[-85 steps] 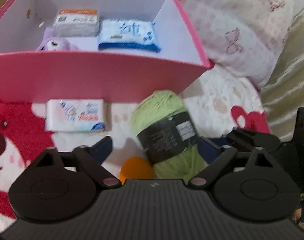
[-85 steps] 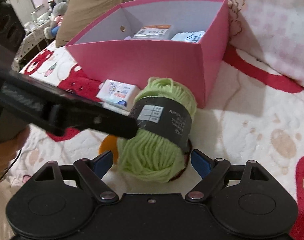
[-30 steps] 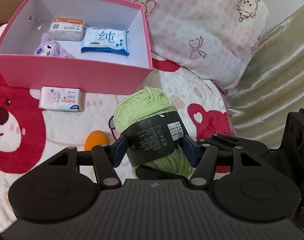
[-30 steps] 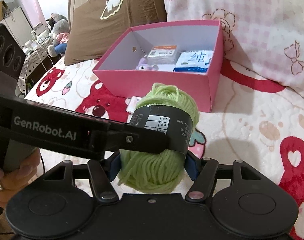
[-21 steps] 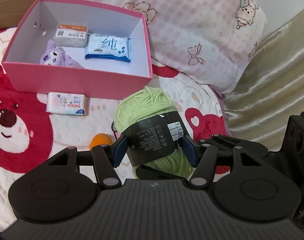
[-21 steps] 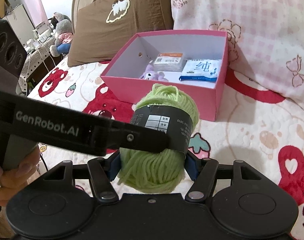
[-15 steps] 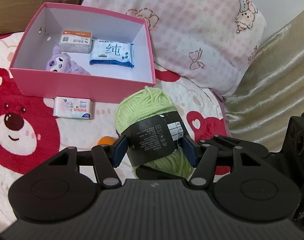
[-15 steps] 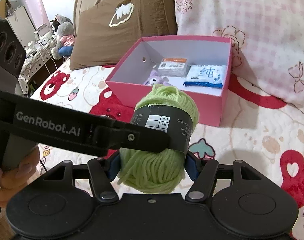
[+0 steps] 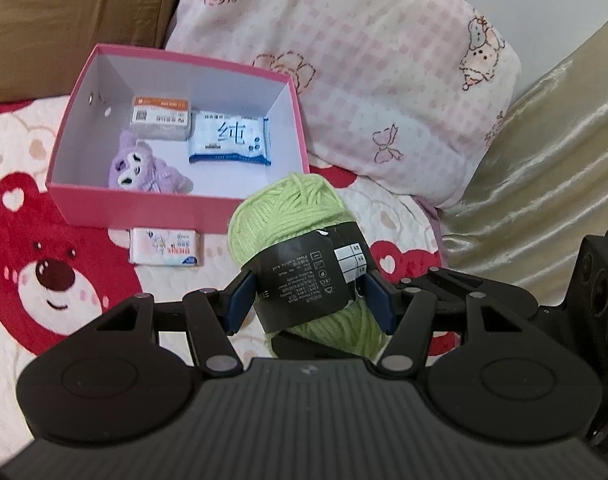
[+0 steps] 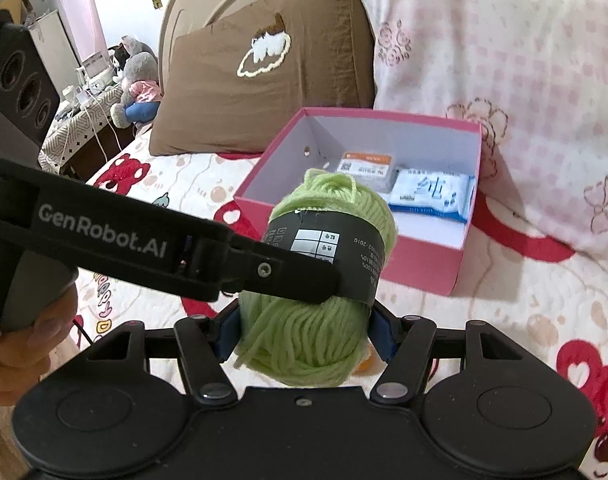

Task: Organize objects
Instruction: 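Lift the yarn ball with the left tool and carry it over the pink box, then lower the yarn ball into the box beside the wipes pack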

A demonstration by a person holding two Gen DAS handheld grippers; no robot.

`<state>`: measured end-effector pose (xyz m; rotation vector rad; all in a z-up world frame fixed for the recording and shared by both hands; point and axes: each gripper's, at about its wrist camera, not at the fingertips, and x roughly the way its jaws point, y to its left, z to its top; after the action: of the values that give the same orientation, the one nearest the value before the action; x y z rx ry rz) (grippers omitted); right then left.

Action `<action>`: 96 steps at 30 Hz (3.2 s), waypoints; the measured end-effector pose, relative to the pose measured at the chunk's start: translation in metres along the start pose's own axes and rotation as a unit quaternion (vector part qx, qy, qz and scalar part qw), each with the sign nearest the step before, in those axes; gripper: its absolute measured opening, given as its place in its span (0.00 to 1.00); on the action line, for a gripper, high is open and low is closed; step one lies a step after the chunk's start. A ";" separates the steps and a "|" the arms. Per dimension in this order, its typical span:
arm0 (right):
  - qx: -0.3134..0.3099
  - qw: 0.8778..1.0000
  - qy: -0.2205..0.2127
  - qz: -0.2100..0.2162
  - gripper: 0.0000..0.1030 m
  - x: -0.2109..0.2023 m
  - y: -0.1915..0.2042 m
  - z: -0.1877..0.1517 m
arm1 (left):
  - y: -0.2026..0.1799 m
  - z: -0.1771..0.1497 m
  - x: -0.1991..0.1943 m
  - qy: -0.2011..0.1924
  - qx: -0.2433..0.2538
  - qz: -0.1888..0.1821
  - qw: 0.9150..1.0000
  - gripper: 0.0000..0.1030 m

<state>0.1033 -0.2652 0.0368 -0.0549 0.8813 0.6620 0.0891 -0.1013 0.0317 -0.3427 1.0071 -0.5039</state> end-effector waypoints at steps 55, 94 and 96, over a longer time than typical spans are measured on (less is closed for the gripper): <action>0.059 0.989 -0.028 -0.136 0.65 0.142 -0.063 0.066 | 0.085 0.100 0.148 -0.019 0.020 -0.040 0.999 0.57; -0.033 0.983 0.034 -0.176 0.60 0.179 -0.057 0.061 | 0.128 0.090 0.182 -0.011 -0.047 -0.076 0.996 0.53; -0.014 0.984 0.039 -0.173 0.62 0.181 -0.060 0.061 | 0.126 0.088 0.182 -0.015 -0.037 -0.073 0.997 0.52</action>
<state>0.2613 -0.2017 -0.0684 -0.2544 0.9104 0.3482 0.2751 -0.0922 -0.1173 -0.4904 0.9782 -0.5923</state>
